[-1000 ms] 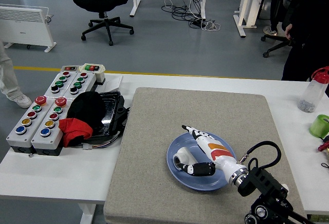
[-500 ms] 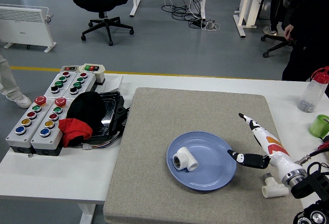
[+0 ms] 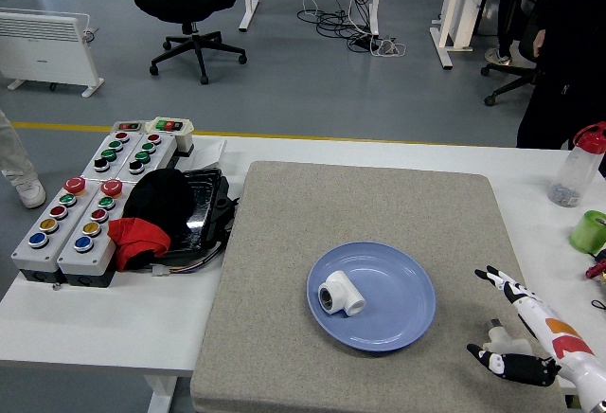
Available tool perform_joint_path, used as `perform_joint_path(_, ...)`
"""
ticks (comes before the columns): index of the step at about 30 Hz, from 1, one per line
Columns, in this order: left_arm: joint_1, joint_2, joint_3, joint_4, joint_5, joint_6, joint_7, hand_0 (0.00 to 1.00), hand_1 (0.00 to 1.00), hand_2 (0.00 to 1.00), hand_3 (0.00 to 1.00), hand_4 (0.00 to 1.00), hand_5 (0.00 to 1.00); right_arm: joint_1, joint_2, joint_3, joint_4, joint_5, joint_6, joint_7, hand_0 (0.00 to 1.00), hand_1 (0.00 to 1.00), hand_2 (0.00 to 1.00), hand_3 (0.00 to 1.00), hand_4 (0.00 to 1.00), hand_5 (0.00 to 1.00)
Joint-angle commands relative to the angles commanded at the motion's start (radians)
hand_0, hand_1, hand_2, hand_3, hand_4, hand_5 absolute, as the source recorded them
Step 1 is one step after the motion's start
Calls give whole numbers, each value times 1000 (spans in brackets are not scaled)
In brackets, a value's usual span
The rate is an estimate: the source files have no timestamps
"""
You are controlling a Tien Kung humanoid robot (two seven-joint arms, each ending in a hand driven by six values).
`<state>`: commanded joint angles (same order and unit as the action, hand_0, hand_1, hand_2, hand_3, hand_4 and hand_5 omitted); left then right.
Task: Pick pipe place plate twice
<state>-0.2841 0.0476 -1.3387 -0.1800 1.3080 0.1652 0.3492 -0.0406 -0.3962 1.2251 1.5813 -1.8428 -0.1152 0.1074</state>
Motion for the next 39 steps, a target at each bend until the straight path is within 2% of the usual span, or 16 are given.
perform_joint_path(13,5,-4,3,0,0,-2,0,716,739,703,647,396,998,-2,-1,-11,-73,-37,21,2,969,910,985,898,846,416)
perform_joint_path(17,9,-5,-1,0,7,-3,1,716,739,703,647,396,998,7,2,-19,-96,-34,14,1,969,910,985,898,846,416)
perform_joint_path(18,10,-5,-1,0,9,-4,1,715,739,703,648,396,998,10,5,-21,-104,-32,6,1,899,830,906,852,837,400)
perform_joint_path(23,12,-6,-2,0,13,-5,1,715,739,703,648,396,998,22,20,-23,-137,-20,-25,-8,899,830,906,852,837,400)
perform_joint_path(24,12,-6,-2,0,13,-5,1,715,739,704,648,396,998,23,21,-23,-140,-20,-27,-9,847,777,829,844,808,375)
perform_joint_path(28,14,-6,-2,0,13,-5,1,715,739,704,648,396,998,30,32,-23,-158,-7,-47,-11,847,777,829,844,808,375)
perform_joint_path(29,14,-6,-2,0,14,-5,1,715,739,704,648,396,998,34,34,-23,-164,-11,-40,-17,847,777,829,844,808,375)
perform_joint_path(30,14,-6,-1,0,13,-5,1,714,739,704,647,395,998,36,36,-22,-167,-15,-32,-22,771,731,744,806,770,345)
perform_joint_path(35,14,-6,1,0,7,-4,1,714,739,704,647,395,998,40,41,-17,-175,-17,-20,-26,771,731,744,806,770,345)
perform_joint_path(36,13,-6,1,0,6,-4,1,714,739,703,647,395,998,41,42,-18,-176,-17,-20,-26,671,687,705,774,737,318)
perform_joint_path(39,12,-6,2,0,6,-5,1,714,739,703,647,395,998,44,42,-19,-177,-17,-20,-27,671,687,705,774,737,318)
